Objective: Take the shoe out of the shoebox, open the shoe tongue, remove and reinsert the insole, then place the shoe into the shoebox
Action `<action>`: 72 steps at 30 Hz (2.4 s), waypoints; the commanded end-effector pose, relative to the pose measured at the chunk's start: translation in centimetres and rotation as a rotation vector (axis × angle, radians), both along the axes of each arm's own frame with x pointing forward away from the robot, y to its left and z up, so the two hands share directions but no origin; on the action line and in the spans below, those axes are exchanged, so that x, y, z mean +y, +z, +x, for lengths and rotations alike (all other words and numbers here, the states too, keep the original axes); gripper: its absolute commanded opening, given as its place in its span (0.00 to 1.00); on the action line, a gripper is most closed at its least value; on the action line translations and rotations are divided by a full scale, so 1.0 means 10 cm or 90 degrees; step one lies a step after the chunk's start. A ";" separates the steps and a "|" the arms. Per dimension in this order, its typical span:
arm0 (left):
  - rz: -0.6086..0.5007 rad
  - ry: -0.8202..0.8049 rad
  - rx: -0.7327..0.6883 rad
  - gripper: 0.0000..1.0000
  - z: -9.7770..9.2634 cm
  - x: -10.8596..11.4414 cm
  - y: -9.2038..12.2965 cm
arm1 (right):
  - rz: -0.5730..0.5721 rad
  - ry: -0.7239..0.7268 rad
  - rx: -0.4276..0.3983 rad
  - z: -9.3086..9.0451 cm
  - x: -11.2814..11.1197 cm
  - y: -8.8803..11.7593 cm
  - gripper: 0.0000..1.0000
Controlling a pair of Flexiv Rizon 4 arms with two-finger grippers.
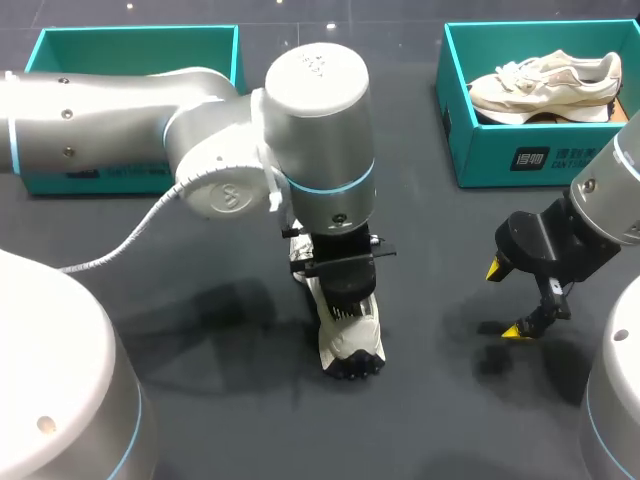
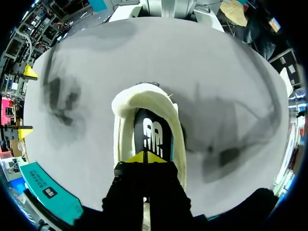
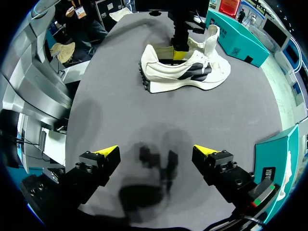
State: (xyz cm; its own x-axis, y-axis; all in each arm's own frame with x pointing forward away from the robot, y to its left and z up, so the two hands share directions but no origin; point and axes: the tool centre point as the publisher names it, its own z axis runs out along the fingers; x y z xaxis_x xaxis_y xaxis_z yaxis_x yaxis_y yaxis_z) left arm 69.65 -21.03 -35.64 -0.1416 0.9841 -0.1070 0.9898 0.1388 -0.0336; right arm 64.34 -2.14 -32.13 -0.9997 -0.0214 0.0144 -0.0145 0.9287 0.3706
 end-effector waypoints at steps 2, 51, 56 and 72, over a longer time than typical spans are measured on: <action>0.013 0.008 -0.019 0.00 0.05 0.03 -0.01 | -0.001 -0.001 -0.002 -0.02 0.00 0.00 1.00; 0.031 0.041 -0.027 1.00 0.34 0.10 0.07 | -0.001 -0.001 -0.002 -0.02 0.00 0.00 1.00; 0.025 0.040 -0.026 1.00 0.40 0.11 0.14 | -0.001 -0.001 -0.002 -0.02 0.00 0.00 1.00; 0.024 0.056 -0.029 1.00 0.69 0.31 0.35 | -0.001 -0.001 -0.002 -0.02 0.00 0.00 1.00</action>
State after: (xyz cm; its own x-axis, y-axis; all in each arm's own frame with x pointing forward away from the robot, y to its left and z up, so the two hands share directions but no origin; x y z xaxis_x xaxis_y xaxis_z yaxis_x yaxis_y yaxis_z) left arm 76.19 -18.61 -32.70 -0.2228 0.9719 -0.0756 0.9742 0.2249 0.0199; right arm 64.34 -2.14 -32.13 -0.9997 -0.0214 0.0144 -0.0145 0.9287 0.3706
